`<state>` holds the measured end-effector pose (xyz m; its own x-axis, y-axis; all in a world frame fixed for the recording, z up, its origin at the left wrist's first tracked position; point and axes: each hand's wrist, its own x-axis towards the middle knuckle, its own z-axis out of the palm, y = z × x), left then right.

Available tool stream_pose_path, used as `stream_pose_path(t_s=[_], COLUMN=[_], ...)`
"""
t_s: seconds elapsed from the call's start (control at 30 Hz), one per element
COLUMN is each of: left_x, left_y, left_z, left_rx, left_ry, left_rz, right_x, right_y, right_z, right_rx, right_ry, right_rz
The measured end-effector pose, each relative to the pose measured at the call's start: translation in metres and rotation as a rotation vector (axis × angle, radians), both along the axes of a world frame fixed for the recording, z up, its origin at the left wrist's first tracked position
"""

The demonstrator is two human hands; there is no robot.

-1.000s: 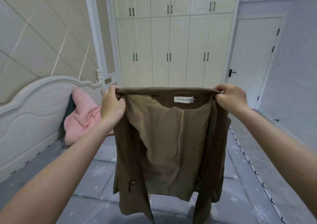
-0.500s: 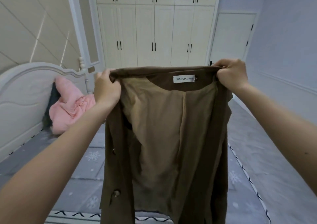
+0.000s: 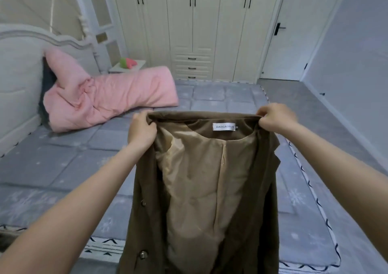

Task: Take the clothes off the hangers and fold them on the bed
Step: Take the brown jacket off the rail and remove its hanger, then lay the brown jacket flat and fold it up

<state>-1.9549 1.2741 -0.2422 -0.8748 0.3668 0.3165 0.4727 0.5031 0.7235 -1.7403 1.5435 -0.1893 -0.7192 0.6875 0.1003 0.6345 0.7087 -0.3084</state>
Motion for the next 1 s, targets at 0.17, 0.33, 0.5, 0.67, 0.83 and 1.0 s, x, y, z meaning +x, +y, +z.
stream_pose_path(t_s=[0.17, 0.33, 0.5, 0.67, 0.83, 1.0], left_x=[-0.056, -0.111, -0.165, -0.208, -0.239, -0.259], left_y=[0.077, 0.141, 0.187, 0.221, 0.247, 0.263], left_z=[-0.125, -0.22, -0.273, -0.314, -0.354, -0.387], left_rx=[-0.218, -0.318, -0.359, -0.307, -0.265, -0.307], left_ry=[-0.232, -0.343, -0.371, -0.488, -0.645, -0.747], left_rz=[0.034, 0.092, 0.118, 0.131, 0.147, 0.149], right_x=[-0.064, -0.128, -0.182, -0.221, -0.244, -0.254], right_y=[0.076, 0.137, 0.183, 0.207, 0.219, 0.222], right_z=[-0.124, -0.224, -0.285, -0.317, -0.35, -0.375], right_rx=[-0.136, -0.248, -0.333, -0.385, -0.411, -0.434], right_ry=[-0.249, -0.236, -0.208, -0.171, -0.154, -0.172], right_rz=[-0.067, -0.092, -0.152, -0.248, -0.366, -0.435])
